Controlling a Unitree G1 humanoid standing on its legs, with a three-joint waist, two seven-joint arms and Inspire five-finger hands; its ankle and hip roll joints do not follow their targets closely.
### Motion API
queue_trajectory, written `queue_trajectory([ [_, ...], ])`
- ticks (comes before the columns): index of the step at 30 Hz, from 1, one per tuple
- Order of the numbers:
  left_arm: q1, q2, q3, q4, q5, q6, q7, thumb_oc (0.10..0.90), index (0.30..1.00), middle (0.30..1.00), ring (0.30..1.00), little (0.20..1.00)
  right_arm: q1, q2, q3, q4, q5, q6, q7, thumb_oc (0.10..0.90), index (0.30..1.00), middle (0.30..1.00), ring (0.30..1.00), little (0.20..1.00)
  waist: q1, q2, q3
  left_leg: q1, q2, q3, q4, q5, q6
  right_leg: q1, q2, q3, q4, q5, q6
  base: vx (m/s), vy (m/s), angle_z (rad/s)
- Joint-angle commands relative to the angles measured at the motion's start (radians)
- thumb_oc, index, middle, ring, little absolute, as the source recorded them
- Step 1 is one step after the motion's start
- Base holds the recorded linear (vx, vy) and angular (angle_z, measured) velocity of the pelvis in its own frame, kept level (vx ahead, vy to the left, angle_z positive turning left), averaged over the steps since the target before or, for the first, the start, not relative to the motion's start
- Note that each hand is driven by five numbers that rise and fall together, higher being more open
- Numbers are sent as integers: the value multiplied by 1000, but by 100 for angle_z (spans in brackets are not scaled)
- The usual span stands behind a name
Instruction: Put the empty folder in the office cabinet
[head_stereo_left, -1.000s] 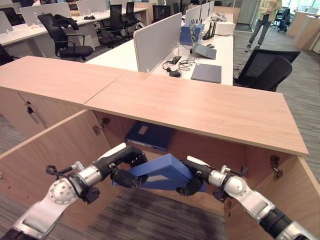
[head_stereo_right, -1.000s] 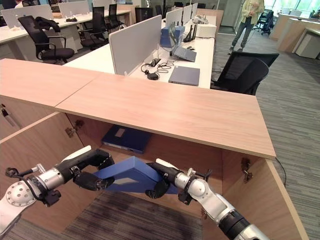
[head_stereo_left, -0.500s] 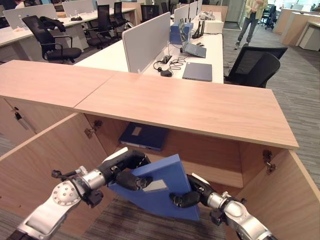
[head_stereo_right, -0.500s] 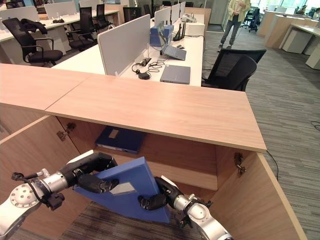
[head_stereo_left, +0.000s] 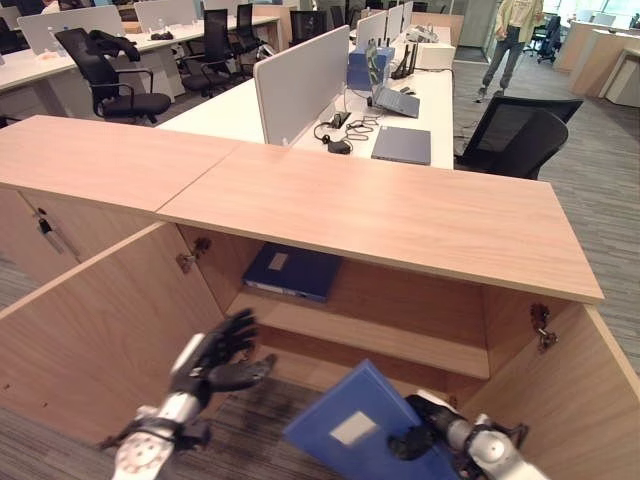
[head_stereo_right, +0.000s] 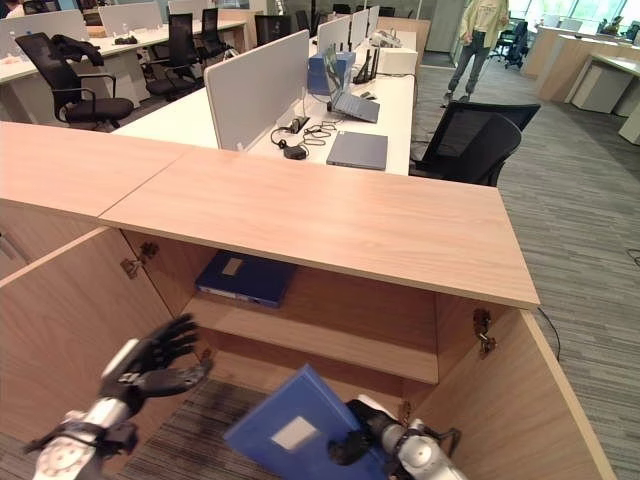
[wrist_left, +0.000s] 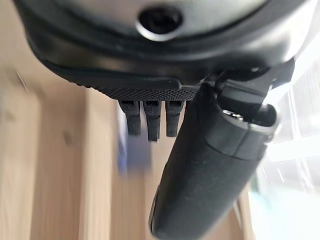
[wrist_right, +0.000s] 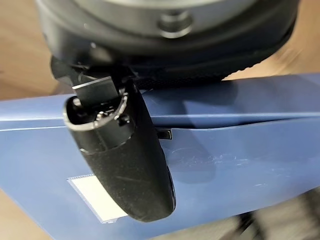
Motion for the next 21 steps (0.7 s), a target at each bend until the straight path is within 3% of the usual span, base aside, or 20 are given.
queue_trajectory([
  [1, -79, 2, 22, -53, 24, -102, 40, 800, 900, 900, 900, 900, -98, -3, 6, 5, -14, -37, -15, 400, 300, 300, 300, 300, 6, -17, -31, 103, 47, -5, -2, -178, -33, -62, -67, -45, 11, 91, 40, 0, 0, 0],
  [6, -55, -61, 57, -9, 28, -92, 75, 800, 900, 900, 900, 900, -93, 5, -25, 63, -40, -12, -30, 400, 300, 300, 300, 300, 14, -24, -29, 98, 45, -10, -2, -178, -33, -62, -64, -49, 9, 86, 37, 2, -7, 1],
  [8, -57, -86, 54, 22, 9, -88, 91, 800, 900, 900, 900, 900, -90, 37, -46, 107, 52, -2, -51, 400, 300, 300, 300, 300, 17, -24, -30, 95, 45, -14, -2, -176, -33, -62, -63, -51, 8, 86, 35, 0, 0, 0],
  [9, -60, -95, 45, 43, 12, -82, 105, 800, 900, 900, 900, 900, -91, 74, -66, 148, 176, 0, -78, 400, 300, 300, 300, 300, 20, -24, -28, 99, 46, -15, -2, -178, -34, -58, -63, -53, 9, 83, 34, 0, 0, 0],
  [10, -61, -95, 45, 43, 12, -83, 106, 800, 900, 900, 900, 900, -92, 75, -66, 149, 178, -1, -79, 400, 300, 300, 300, 300, 20, -25, -29, 96, 45, -15, -2, -175, -34, -60, -63, -54, 8, 87, 34, 2, -9, 4],
  [11, -60, -116, 25, 80, -3, -61, 132, 800, 900, 900, 900, 900, -117, 160, -120, 211, 474, -14, -147, 400, 300, 300, 300, 300, 25, -23, -26, 96, 46, -17, -2, -173, -34, -60, -62, -52, 10, 85, 32, -21, -5, 4],
  [13, -61, -128, 9, 115, -11, -42, 144, 800, 900, 900, 900, 900, -130, 213, -130, 225, 627, -18, -156, 400, 300, 300, 300, 300, 27, -21, -23, 91, 45, -18, -2, -168, -33, -66, -60, -50, 10, 89, 31, 0, 0, 0],
  [14, -62, -127, 8, 116, -11, -42, 144, 800, 900, 900, 900, 900, -130, 213, -130, 224, 628, -17, -157, 400, 300, 300, 300, 300, 27, -22, -23, 91, 45, -18, -2, -168, -33, -66, -60, -50, 10, 89, 31, 0, 0, 0],
  [15, -58, -138, -22, 154, -29, -23, 140, 800, 900, 900, 900, 900, -133, 272, -147, 213, 845, -24, -163, 400, 300, 300, 300, 300, 27, -17, -17, 95, 45, -17, -2, -169, -35, -63, -57, -50, 13, 86, 30, 0, 0, 0],
  [16, -56, -143, -44, 182, -37, -8, 134, 800, 900, 900, 900, 900, -133, 302, -153, 198, 948, -29, -159, 400, 300, 300, 300, 300, 26, -14, -16, 95, 44, -18, -2, -168, -36, -64, -55, -49, 15, 86, 29, 0, 0, 0],
  [18, -53, -152, -56, 208, -64, -1, 138, 800, 900, 900, 900, 900, -135, 326, -156, 185, 1023, -39, -165, 400, 300, 300, 300, 300, 24, -12, -16, 91, 43, -18, -2, -165, -36, -68, -55, -49, 15, 88, 28, -12, 7, 2],
  [19, -42, -164, -81, 241, -69, 12, 160, 800, 900, 900, 900, 900, -140, 359, -153, 144, 1126, -67, -186, 400, 300, 300, 300, 300, 25, -7, -12, 89, 43, -21, -2, -163, -36, -70, -53, -48, 19, 88, 27, -11, 7, 4],
  [20, -43, -164, -82, 242, -69, 12, 160, 800, 900, 900, 900, 900, -139, 359, -153, 143, 1127, -66, -187, 400, 300, 300, 300, 300, 26, -7, -12, 90, 43, -21, -2, -163, -36, -70, -53, -48, 19, 88, 27, -29, 16, 4],
  [21, -22, -174, -119, 281, -58, 22, 169, 800, 900, 900, 900, 900, -143, 400, -168, 117, 1215, -102, -199, 400, 300, 300, 300, 300, 24, -1, -7, 89, 44, -20, -2, -163, -37, -72, -52, -47, 21, 90, 28, 0, 0, 0],
])
